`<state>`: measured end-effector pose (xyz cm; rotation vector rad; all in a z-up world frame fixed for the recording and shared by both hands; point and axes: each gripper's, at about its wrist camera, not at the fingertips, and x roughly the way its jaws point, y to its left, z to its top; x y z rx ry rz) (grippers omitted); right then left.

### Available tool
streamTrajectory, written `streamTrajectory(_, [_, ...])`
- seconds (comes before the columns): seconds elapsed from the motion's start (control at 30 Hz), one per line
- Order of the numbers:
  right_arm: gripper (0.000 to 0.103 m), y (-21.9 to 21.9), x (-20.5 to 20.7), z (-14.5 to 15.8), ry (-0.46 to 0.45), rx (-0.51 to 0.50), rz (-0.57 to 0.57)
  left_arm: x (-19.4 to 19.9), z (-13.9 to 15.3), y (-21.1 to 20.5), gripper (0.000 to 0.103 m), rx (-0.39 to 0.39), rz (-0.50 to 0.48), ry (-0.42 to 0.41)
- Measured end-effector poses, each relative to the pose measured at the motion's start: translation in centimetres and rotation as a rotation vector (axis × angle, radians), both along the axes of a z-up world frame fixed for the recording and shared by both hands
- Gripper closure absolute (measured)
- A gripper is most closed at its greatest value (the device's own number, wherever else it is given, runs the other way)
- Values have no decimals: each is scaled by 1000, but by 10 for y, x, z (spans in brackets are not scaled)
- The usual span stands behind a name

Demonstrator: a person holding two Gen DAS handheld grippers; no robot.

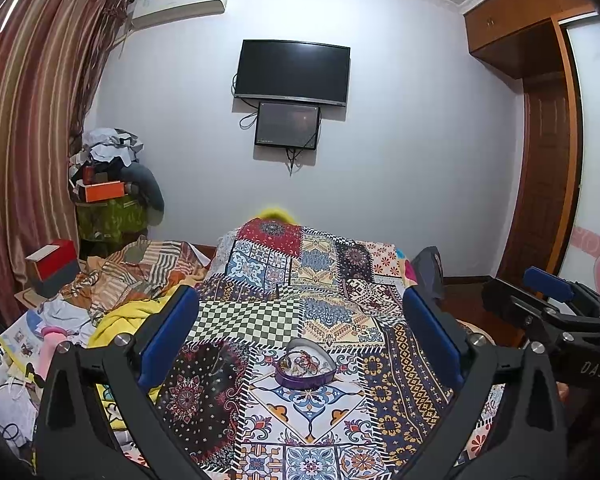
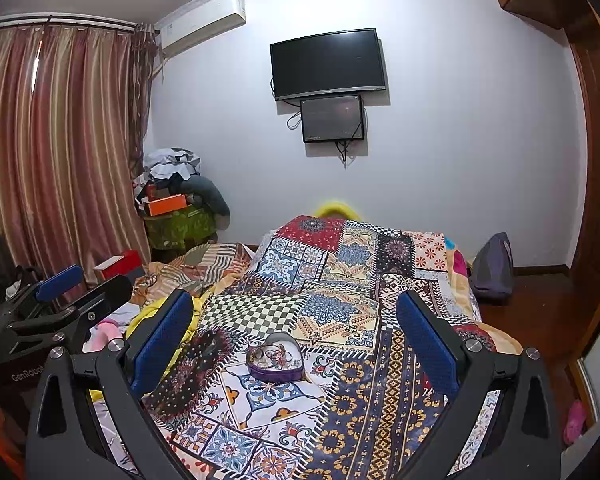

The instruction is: Organize jewelry

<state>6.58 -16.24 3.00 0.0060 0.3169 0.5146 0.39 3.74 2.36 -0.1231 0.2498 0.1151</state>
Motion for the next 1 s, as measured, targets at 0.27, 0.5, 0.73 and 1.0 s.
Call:
streamTrajectory(0.27, [2,-1,2,-1,7,3,-2,1,-1,0,1,-2,-1,2])
streamTrajectory(0.5, [2,-1,3,-1,8,3,-2,1,-2,1,0,-7,-5,8])
streamTrajectory(0.73, [2,-1,3,-1,6,3,-1,1,-2,0,0,-3,-16,14])
streamTrajectory(1.0, [2,-1,3,-2,3,3,-2,4,-3,2,0,-11,-21,21])
